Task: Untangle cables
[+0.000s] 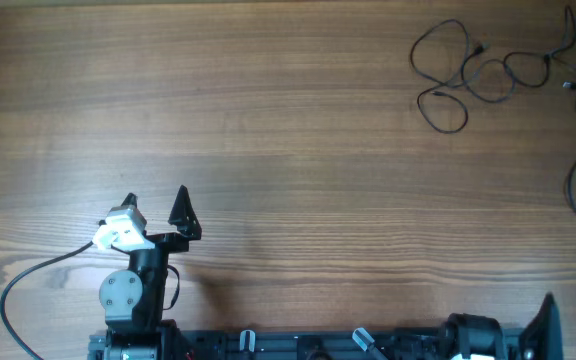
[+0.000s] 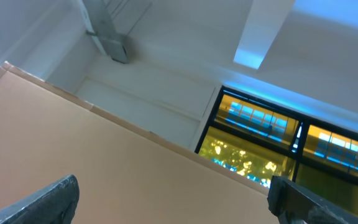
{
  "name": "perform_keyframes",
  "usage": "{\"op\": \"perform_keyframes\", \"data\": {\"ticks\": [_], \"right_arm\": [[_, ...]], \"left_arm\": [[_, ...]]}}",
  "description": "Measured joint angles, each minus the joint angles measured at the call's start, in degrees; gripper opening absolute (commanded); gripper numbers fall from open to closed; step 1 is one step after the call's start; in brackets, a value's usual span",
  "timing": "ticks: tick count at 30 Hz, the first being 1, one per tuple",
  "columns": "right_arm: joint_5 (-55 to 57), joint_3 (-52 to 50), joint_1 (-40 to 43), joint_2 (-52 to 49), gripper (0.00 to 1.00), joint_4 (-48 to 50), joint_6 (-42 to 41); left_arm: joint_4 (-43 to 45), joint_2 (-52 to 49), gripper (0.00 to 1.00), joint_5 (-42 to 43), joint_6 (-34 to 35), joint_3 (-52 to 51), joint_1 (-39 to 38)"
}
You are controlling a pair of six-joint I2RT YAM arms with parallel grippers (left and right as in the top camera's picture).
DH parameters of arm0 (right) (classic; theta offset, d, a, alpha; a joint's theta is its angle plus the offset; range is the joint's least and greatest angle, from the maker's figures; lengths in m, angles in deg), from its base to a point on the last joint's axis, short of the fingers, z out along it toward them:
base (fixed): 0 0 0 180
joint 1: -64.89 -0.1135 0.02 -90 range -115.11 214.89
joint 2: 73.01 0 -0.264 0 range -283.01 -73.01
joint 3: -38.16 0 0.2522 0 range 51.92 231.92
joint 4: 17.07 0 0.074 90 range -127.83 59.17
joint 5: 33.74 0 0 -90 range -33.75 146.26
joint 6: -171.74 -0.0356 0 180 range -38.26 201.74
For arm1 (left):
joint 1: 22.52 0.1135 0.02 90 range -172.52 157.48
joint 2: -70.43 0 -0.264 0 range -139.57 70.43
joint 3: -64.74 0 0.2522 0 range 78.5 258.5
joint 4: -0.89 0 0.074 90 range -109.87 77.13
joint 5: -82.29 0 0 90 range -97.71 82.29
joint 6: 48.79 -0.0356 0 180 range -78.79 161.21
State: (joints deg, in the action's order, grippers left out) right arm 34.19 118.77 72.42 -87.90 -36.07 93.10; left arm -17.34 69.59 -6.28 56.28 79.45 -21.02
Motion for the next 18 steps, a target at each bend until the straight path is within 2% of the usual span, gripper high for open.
{"op": "perform_keyframes", "data": {"ticks": [11, 18], "right_arm": [[0.0, 0.6, -0.5, 13.2, 1.00, -3.8, 0.3], [0.0, 3.3, -1.6, 14.0, 1.00, -6.1, 3.7]], "left_arm": [[0.0, 0.0, 1.00, 0.0, 0.0, 0.0, 0.0], [0.0, 0.0, 1.00, 0.0, 0.0, 0.0, 0.0]]}}
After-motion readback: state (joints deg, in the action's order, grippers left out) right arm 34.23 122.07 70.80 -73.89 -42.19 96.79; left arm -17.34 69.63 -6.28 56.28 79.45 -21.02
